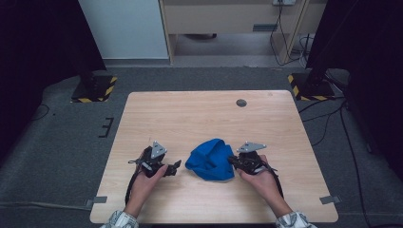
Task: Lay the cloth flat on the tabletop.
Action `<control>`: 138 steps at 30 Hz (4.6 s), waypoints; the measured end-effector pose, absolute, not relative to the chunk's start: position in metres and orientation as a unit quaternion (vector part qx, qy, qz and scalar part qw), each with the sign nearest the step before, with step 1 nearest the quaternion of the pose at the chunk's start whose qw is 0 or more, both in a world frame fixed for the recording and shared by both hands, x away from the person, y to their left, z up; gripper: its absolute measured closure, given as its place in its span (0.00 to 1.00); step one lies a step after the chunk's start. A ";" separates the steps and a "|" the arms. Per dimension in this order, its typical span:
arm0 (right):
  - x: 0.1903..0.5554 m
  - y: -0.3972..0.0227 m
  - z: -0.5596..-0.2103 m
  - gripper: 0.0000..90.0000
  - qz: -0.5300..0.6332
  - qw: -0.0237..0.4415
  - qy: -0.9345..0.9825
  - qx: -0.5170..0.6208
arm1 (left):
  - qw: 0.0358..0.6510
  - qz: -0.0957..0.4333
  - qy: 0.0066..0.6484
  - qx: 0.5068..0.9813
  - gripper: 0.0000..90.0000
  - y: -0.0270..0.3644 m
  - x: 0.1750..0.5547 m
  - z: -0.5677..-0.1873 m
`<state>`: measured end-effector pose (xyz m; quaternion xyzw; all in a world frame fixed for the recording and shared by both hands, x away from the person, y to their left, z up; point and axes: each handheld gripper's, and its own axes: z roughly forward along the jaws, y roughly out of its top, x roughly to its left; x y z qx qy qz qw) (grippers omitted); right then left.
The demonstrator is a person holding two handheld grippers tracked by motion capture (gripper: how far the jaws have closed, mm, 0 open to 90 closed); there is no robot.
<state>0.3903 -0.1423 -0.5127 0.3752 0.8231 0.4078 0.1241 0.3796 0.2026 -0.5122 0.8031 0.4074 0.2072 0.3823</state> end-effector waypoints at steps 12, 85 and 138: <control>0.394 -0.132 -0.528 0.61 0.383 0.113 0.830 0.390 | 0.394 0.205 0.408 0.798 0.11 0.201 0.377 -0.509; 0.398 -0.176 -0.474 0.97 0.466 0.136 0.782 0.391 | 0.396 0.199 0.404 0.800 0.11 0.199 0.377 -0.510; 0.407 -0.157 -0.496 0.97 0.417 0.134 0.813 0.383 | 0.390 0.127 0.354 0.841 0.97 0.148 0.387 -0.508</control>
